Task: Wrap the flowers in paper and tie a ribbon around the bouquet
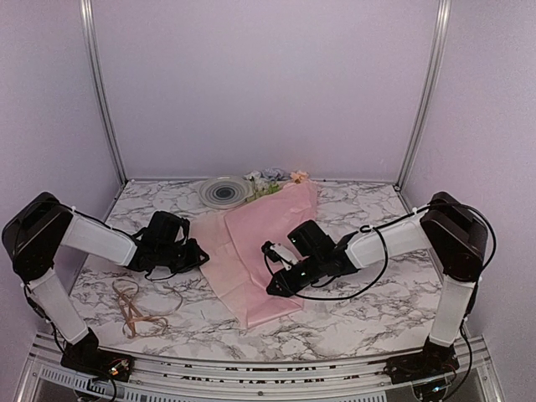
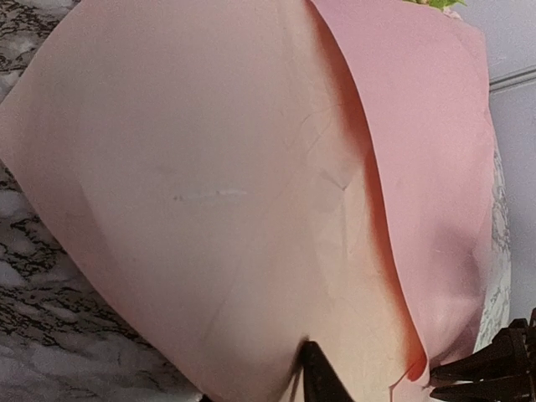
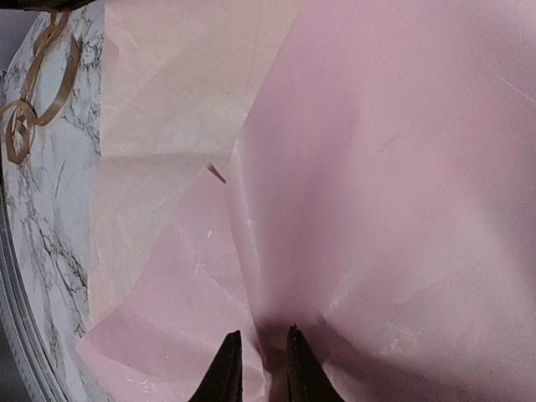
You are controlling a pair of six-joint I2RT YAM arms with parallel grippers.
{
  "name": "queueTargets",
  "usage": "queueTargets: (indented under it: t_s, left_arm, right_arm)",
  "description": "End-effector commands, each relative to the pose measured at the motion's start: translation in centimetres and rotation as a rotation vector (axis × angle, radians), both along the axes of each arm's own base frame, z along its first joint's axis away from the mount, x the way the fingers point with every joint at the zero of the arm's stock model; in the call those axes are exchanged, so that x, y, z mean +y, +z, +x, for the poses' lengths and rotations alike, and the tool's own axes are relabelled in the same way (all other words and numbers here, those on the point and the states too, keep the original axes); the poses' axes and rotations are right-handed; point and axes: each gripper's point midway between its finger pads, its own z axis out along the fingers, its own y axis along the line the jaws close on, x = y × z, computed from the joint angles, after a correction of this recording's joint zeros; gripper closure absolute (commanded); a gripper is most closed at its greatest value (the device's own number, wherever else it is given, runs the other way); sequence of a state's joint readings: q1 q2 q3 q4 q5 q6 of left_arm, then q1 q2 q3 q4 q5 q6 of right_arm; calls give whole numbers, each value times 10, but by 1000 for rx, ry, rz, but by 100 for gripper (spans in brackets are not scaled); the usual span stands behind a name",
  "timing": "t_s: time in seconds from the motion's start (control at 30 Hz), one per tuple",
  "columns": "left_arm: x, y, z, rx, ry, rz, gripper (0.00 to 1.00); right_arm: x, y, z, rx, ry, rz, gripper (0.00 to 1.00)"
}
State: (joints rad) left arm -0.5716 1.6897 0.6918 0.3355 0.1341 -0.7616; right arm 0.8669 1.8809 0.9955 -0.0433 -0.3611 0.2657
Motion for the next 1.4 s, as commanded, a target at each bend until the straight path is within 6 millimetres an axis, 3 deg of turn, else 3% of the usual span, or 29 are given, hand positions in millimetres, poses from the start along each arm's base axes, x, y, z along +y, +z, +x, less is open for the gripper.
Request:
queueTargets:
  t_s: [0.0, 0.03, 0.13, 0.2, 0.37, 0.43, 0.67, 0.83, 1.2, 1.37]
  left_arm:
    - [-14, 23, 5, -58, -33, -38, 95]
    - [-17, 25, 5, -66, -38, -38, 100]
    - [-24, 34, 3, -100, -73, -34, 100]
    - [-38, 55, 8, -148, -97, -56, 100]
    - [-61, 85, 10, -197, -147, -74, 100]
    - [-79, 91, 3, -202, -197, -81, 100]
    - [-131, 110, 26, -256, -301, -114, 100]
    - [-160, 96, 43, -225, -347, -138, 100]
    - [-190, 43, 60, -144, -380, -107, 100]
    - [-193, 8, 67, -104, -384, 43, 100]
  right_arm:
    - [-18, -28, -20, 66, 3, -97, 81]
    - [-18, -29, -21, 69, 3, -99, 81]
    - [-19, -30, -21, 66, 2, -102, 81]
    - [-19, -31, -21, 66, 2, -101, 81]
    - [-19, -31, -23, 68, 3, -96, 81]
    - [-19, -31, -23, 64, 2, -96, 81]
    - [-13, -27, -23, 61, 9, -52, 81]
    - [-10, -14, -25, 45, 3, 10, 81]
    - [1, 30, -26, -1, -1, 180, 82]
    - [-2, 43, -31, 14, -4, 207, 82]
